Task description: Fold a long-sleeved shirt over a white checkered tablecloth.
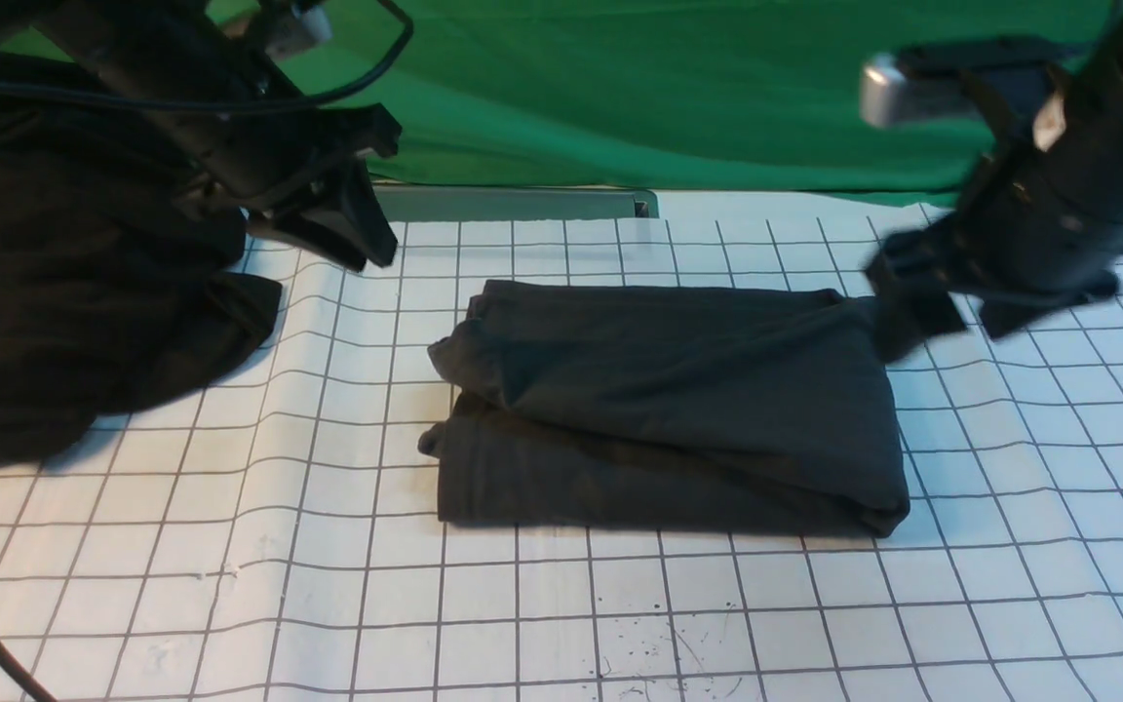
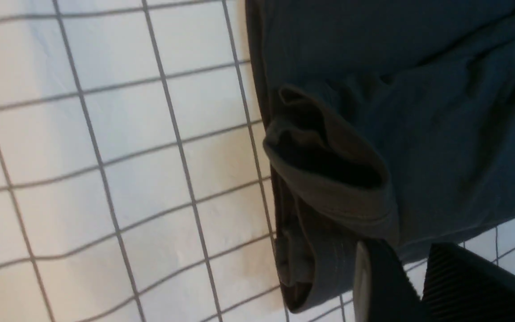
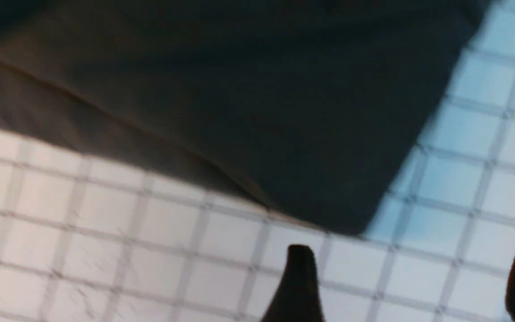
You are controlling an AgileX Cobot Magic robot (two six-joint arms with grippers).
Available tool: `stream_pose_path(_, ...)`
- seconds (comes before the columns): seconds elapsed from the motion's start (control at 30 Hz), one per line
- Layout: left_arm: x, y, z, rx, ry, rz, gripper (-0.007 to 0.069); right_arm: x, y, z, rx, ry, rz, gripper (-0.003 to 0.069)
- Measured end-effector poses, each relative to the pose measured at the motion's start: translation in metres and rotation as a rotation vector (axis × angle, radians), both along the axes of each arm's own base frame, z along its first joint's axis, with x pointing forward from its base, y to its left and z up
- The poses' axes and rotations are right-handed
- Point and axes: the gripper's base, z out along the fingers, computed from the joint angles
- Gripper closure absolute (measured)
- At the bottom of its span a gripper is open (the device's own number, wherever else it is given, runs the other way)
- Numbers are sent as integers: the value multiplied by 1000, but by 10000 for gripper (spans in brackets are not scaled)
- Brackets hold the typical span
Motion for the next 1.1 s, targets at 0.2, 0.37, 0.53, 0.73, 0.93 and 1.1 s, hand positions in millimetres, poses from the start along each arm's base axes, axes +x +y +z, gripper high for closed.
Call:
stream_pose_path(0.2,-29,-24,-53,15,207,-60,353,-10,-7,-64,-45,119,6,97)
stream_pose_path(0.37,-42,-49,-79,36,202,-80,255,-6,-5,-113,-34,82,3,97)
stream_pose_path(0.53,-39,-55,-87,41,146,-58,211,4,-2,-144,-38,87,6,97)
stream_pose_path(0.73,-38,-55,-87,41,142,-56,207,7,-1,-151,-43,78,30,98)
stream_pose_path(0.93,-39,-62,-95,38,156,-63,225,10,0,-150,-33,44,35,267)
stream_pose_path(1.1,-40,-72,-113,25,214,-74,332,11,1,-150,-31,30,49,560)
